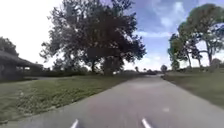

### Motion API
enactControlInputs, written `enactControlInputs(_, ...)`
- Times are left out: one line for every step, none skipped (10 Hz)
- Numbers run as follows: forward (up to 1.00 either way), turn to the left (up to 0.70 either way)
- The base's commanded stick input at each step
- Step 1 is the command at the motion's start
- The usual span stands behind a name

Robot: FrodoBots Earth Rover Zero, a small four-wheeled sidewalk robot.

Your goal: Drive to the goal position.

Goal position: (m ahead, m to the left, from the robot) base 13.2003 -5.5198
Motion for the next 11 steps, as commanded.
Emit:
enactControlInputs(0.69, 0.03)
enactControlInputs(0.69, 0.03)
enactControlInputs(0.69, 0.03)
enactControlInputs(0.69, 0.03)
enactControlInputs(0.69, 0.03)
enactControlInputs(0.69, 0.03)
enactControlInputs(0.69, 0.03)
enactControlInputs(0.69, 0.03)
enactControlInputs(0.69, 0.03)
enactControlInputs(0.69, 0.03)
enactControlInputs(0.69, 0.03)
